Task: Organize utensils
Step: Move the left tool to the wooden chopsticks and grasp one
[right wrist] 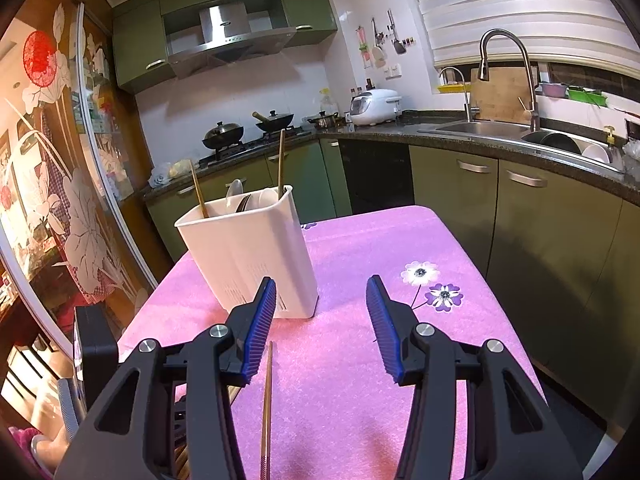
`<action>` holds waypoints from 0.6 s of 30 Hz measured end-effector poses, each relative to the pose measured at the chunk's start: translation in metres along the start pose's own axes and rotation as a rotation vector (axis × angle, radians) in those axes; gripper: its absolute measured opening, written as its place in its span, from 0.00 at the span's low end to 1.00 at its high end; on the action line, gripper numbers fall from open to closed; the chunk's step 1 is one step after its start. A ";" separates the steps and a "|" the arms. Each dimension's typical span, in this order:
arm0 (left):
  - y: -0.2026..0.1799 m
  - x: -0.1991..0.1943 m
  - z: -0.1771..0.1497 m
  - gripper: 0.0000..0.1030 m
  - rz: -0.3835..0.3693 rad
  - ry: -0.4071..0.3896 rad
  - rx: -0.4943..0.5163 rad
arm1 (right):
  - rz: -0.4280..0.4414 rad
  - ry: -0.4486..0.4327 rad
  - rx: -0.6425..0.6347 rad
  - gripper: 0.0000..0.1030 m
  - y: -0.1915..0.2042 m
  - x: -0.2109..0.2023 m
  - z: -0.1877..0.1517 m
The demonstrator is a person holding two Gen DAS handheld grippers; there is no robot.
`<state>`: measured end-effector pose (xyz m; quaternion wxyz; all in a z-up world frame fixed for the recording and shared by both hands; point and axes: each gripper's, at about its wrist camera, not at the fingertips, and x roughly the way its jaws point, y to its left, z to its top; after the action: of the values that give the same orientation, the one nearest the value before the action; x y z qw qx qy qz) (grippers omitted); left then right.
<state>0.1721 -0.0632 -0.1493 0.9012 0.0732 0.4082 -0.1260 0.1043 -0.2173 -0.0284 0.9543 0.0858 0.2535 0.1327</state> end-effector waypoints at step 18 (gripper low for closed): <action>0.006 0.008 0.004 0.08 0.006 0.082 -0.013 | 0.006 0.122 -0.086 0.48 0.029 0.029 -0.015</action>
<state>0.1813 -0.0600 -0.1524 0.8845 0.0739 0.4453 -0.1175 0.1151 -0.1794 -0.0479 0.9395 0.0375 0.3049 0.1513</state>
